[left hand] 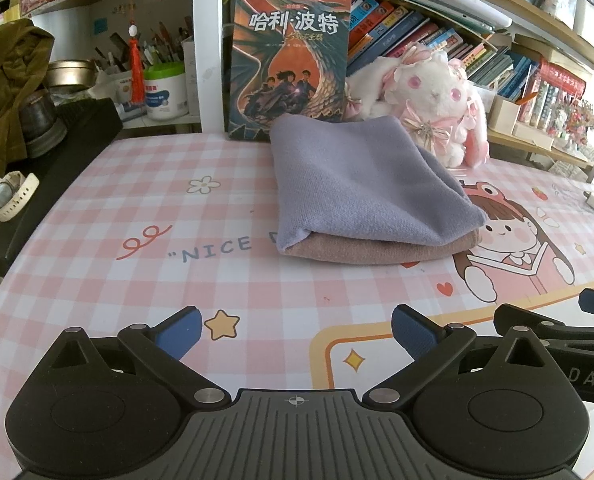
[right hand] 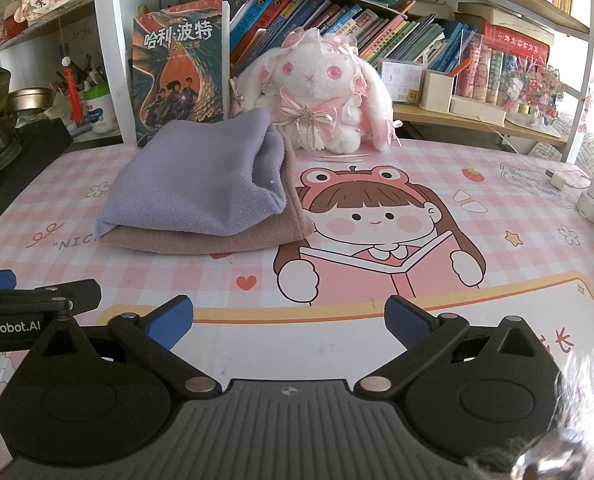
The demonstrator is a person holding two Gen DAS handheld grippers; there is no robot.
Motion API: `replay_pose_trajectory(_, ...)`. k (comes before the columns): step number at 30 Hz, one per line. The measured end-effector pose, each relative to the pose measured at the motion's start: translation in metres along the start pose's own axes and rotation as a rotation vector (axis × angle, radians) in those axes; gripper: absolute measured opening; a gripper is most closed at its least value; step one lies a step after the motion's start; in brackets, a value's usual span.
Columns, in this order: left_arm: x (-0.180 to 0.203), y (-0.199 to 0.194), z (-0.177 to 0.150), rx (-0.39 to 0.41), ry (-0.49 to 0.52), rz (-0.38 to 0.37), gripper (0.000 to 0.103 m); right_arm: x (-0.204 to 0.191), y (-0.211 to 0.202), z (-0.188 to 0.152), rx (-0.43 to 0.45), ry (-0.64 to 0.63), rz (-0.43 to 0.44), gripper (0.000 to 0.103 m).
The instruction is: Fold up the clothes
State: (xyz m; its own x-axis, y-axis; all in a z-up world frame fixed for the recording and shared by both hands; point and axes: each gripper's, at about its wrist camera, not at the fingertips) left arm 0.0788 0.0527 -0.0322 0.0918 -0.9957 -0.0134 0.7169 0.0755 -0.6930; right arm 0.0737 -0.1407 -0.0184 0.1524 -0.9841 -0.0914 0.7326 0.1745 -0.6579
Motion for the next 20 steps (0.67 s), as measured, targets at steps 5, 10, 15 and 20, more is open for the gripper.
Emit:
replay_pose_trajectory(5, 0.0004, -0.0003, -0.0004, 0.001, 0.005, -0.001, 0.102, -0.0002, -0.0005, 0.0, 0.0, 0.001, 0.0, 0.103)
replay_pose_trajectory(10, -0.0011, -0.0013, -0.0013, 0.008, -0.007, 0.0, 0.103, 0.0001, -0.0011, -0.0008, 0.0, 0.004, 0.0, 0.103)
replay_pose_trajectory(15, -0.0036, -0.0011, -0.0016, 0.001, -0.025, -0.002, 0.103, -0.0007, -0.0015, -0.0011, -0.001, 0.002, 0.0, 0.103)
replay_pose_trajectory(20, -0.0034, -0.0024, -0.0017, 0.004, -0.028, -0.006, 0.103, -0.0006, -0.002, -0.0016, 0.001, 0.001, -0.002, 0.103)
Point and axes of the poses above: each gripper's, at about its wrist camera, not at the fingertips, and y roughly the way its jaws point, x to its right, z to its top, and after that the axes turned 5 degrees about z, right-handed
